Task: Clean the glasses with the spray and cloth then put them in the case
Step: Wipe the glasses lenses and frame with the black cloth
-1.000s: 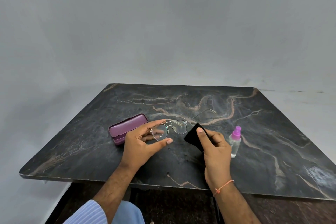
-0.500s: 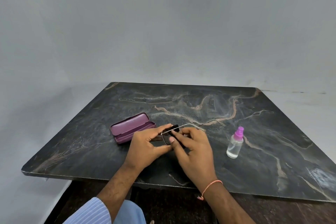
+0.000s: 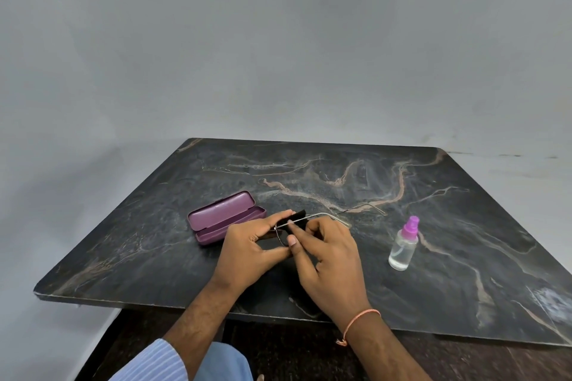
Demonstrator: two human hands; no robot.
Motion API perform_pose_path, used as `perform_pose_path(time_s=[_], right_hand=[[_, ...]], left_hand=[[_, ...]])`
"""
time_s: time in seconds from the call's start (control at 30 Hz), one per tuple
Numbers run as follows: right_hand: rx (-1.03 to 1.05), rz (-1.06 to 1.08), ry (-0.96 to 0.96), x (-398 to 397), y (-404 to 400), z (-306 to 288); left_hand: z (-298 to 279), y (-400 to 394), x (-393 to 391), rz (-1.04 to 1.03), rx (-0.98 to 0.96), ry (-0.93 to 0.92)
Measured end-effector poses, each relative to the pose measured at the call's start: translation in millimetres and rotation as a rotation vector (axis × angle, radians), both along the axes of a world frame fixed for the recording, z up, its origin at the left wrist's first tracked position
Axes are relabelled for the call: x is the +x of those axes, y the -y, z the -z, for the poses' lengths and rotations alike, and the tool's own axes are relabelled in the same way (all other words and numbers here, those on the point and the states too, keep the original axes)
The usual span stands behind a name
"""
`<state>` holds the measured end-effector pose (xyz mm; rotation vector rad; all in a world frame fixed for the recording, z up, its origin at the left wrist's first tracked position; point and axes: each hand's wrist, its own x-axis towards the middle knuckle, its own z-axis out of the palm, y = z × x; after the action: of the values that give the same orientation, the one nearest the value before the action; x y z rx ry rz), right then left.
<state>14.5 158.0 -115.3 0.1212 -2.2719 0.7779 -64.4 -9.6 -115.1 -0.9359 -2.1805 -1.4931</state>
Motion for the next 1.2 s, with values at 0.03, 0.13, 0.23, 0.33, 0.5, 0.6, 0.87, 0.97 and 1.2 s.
perform_pose_path(time_s=[0.03, 0.13, 0.23, 0.33, 0.5, 0.6, 0.87, 0.97, 1.2], right_hand=[[-0.022, 0.007, 0.002, -2, 0, 0], [-0.05, -0.048, -0.024, -1, -1, -1], [-0.029, -0.123, -0.035, 4, 0, -4], [0.021, -0.087, -0.027, 4, 0, -3], [-0.034, 0.004, -0.007, -3, -2, 1], [0.001, -0.105, -0.05, 6, -1, -1], [0.059, 0.055, -0.054, 4, 0, 0], [0.032, -0.005, -0.061, 6, 0, 0], [0.073, 0.015, -0.091, 8, -1, -1]], left_hand=[[0, -1, 0, 0.003, 0.002, 0.006], [0, -2, -1, 0.01, -0.022, -0.001], [3, -1, -3, 0.002, -0.04, -0.025], [5, 0, -4, -0.013, -0.025, -0.04], [3, -1, -1, -0.002, -0.021, -0.041], [1, 0, 0, -0.007, -0.019, -0.034], [2, 0, -1, -0.019, -0.01, -0.072], [0, 0, 1, -0.011, -0.006, -0.055], [-2, 0, 1, -0.018, -0.009, -0.041]])
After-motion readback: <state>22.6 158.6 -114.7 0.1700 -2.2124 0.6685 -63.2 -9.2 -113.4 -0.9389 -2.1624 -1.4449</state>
